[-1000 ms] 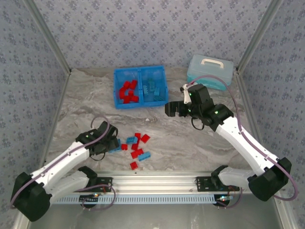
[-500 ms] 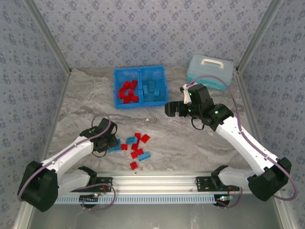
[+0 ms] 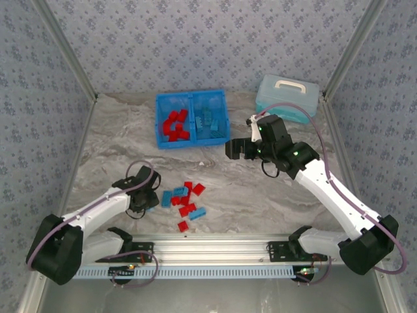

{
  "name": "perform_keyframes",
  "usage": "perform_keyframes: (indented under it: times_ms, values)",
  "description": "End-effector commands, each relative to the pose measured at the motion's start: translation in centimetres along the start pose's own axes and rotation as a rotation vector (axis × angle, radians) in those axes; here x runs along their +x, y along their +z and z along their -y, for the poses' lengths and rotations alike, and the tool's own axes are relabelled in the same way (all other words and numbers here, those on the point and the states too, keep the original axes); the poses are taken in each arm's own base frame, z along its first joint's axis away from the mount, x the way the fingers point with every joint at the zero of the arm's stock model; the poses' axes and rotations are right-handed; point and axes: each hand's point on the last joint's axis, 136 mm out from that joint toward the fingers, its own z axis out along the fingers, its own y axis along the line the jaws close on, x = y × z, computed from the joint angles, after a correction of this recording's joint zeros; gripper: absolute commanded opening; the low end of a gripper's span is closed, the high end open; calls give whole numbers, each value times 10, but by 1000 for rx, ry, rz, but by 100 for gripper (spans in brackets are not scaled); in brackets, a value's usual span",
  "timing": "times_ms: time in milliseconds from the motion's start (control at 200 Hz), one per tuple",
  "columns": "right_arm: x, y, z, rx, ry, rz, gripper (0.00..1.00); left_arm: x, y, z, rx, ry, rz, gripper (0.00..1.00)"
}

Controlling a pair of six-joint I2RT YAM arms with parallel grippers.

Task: Sort the legos into containers by color

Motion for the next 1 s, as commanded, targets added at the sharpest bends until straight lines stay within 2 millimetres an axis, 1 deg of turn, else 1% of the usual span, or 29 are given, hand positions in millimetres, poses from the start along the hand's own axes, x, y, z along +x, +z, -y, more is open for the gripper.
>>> perform_keyframes:
  times_ms: [0,35,45,110,250,330,345,370,410,450,550,635,650,710,725,745,809,874,894,904,924,994]
  values:
    - [-8,-10,-3,-12,17,24,100,-7,-8,0,-21,15,11,24]
    - [-9,-11,-3,-12,17,29,100,-15,-17,7,3,23,32,22]
    - [-8,-11,-3,-11,18,30,100,-15,-19,6,-4,27,27,22]
    - [-10,-14,-3,-11,21,38,100,-34,-44,22,47,46,82,22]
    - [-12,-18,-4,-13,33,52,100,-96,-107,74,199,111,280,22]
    - [-12,-20,-4,-15,42,56,100,-129,-131,102,215,167,341,22]
    - [-12,-21,-4,-16,43,59,100,-134,-132,107,214,178,344,22]
    - [-12,-22,-4,-17,44,62,100,-144,-139,119,226,187,354,21]
    - [-12,-23,-4,-14,48,66,100,-156,-143,138,248,208,348,19]
    - [-12,-26,-4,-14,52,73,100,-172,-154,168,326,224,375,19]
    - [-11,-30,-1,-4,63,87,100,-200,-164,231,431,274,408,18]
    - [-13,-36,0,1,71,105,100,-220,-158,275,434,323,400,18]
    - [-8,-36,2,10,74,86,100,-224,-156,282,433,327,397,18]
    - [-5,-40,5,20,78,90,100,-234,-149,309,445,348,380,17]
    - [-5,-41,6,23,80,94,100,-239,-151,318,460,349,390,17]
    - [-4,-42,7,27,81,95,100,-240,-145,324,452,357,376,17]
    - [-3,-45,10,40,82,103,100,-251,-131,347,449,370,384,18]
    - [-2,-48,12,49,84,105,100,-261,-112,363,430,377,389,18]
    - [-2,-49,12,50,84,104,100,-264,-109,366,422,377,393,17]
    - [-2,-49,12,51,83,104,100,-265,-102,367,411,379,388,17]
    - [-2,-50,12,49,83,104,100,-267,-95,370,397,383,389,18]
    - [-1,-51,12,50,83,100,100,-274,-75,375,359,394,397,18]
